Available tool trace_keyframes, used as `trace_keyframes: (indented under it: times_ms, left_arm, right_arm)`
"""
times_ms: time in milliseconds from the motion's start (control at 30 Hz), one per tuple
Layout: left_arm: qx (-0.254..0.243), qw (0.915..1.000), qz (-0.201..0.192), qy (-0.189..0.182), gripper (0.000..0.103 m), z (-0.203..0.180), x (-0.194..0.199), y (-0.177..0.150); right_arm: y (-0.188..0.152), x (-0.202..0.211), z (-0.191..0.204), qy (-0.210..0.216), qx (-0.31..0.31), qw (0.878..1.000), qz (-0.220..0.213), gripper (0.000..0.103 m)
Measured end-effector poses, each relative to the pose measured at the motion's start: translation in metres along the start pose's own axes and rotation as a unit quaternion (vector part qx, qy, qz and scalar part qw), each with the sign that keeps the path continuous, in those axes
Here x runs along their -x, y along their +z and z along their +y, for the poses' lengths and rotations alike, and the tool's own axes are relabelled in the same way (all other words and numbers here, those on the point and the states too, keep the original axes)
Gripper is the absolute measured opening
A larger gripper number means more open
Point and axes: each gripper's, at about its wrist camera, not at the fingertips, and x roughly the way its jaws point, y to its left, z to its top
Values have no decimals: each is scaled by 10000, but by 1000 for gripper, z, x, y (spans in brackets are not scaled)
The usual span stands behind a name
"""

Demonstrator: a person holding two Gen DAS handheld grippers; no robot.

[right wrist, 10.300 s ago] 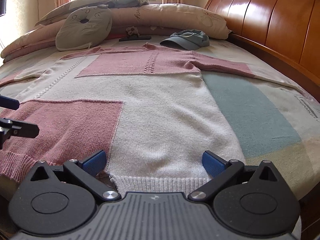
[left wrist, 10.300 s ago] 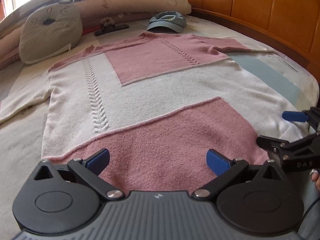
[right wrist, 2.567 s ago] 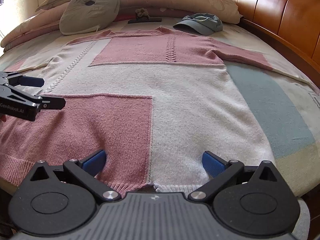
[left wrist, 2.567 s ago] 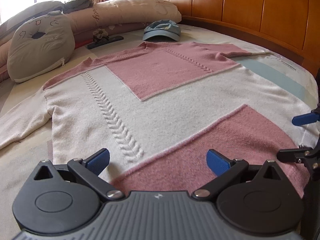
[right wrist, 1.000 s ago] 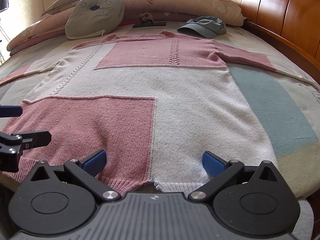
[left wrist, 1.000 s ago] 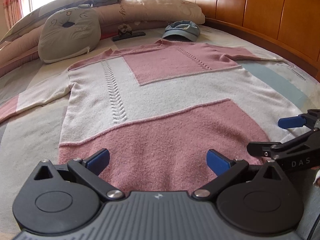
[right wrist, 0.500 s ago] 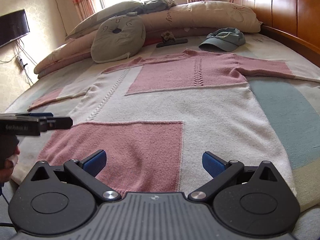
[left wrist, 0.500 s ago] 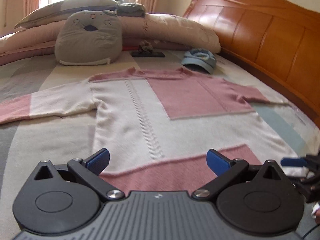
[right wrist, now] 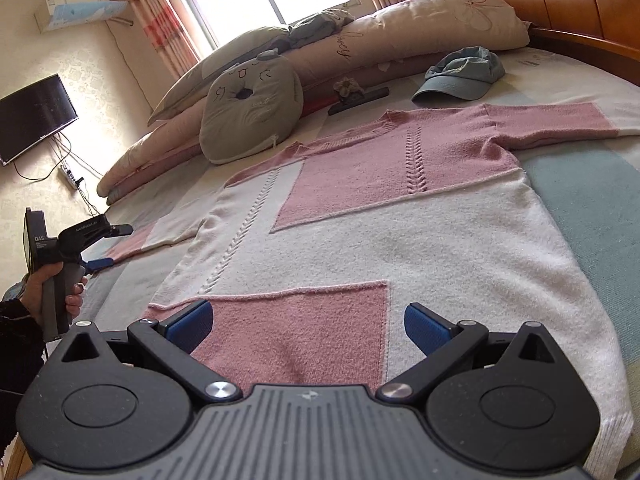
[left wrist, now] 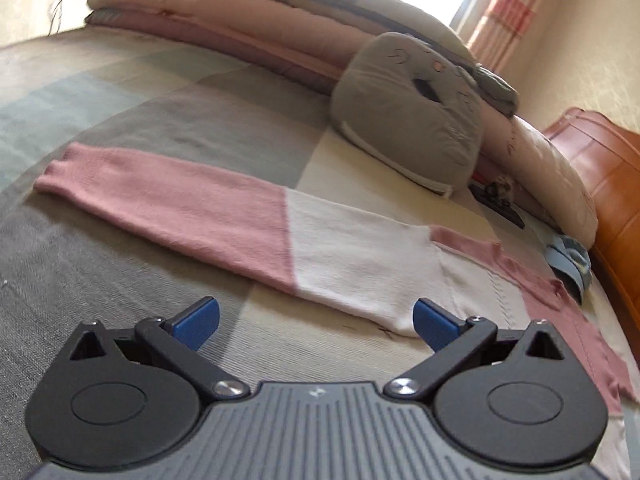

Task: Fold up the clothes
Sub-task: 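Grasp the pink sleeve cuff with the left tool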

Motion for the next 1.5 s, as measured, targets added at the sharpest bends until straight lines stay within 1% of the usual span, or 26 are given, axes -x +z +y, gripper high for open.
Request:
trace_keyframes:
  times_ms: [133,300,533,633,667,733,800,900,1000,1133,1300,1433,1500]
  left_arm:
    - [540,9982,-121,-248,102,30,-14,14]
    - [1207,9907,-275,-563,102,67,-32,32]
    - [1569,9851,-557,-440,102,84,-47,52]
    - [1829,9795,-745,-403,102,85,-48,51]
    - [1829,9794,-760,-393,102,82,-46,49]
    - [1594,9838,-698,-434,102,71,-48,46]
    - [1413,9865,-757,-330,102,68,-50,46]
    - [1691,9804,-949,-338,102,75,-58,55]
    - [1854,9777,-945,-287,102,75,-62,64]
    - [2032,9712,-1111,-557,102,73,-53,65]
    - [2004,9715,-1083,-660,102,63,-42,73]
    - [1971,9714,-1100,-741,102,51,-33,80]
    - [1974,9711,-1099,-769,102,44,-30,83]
  right_arm:
    - [8,-11,-3,-113,-2,9999,45,103]
    - [16,-23,-6,-153,-39,9999,11,103]
    - [18,-34,-12,-243,-88,9996,128,103]
    - [19,-34,-13,-301,-101,9995,95,103]
    - [19,-34,-13,-312,-131,9994,84,103]
    - [21,-34,-14,-271,-191,9994,78,103]
    - [22,-35,-13,-228,-178,9995,82,103]
    - [24,-38,-9,-271,-112,9995,99,103]
    - [25,-34,-6,-227,-92,9997,37,103]
    - [25,-26,-3,-232,48,9997,-72,103]
    - [25,-22,-5,-191,-113,9997,-80,103]
    - [22,-20,-1,-176,28,9998,91,103]
    - [20,-21,0,-237,81,9993,285,103]
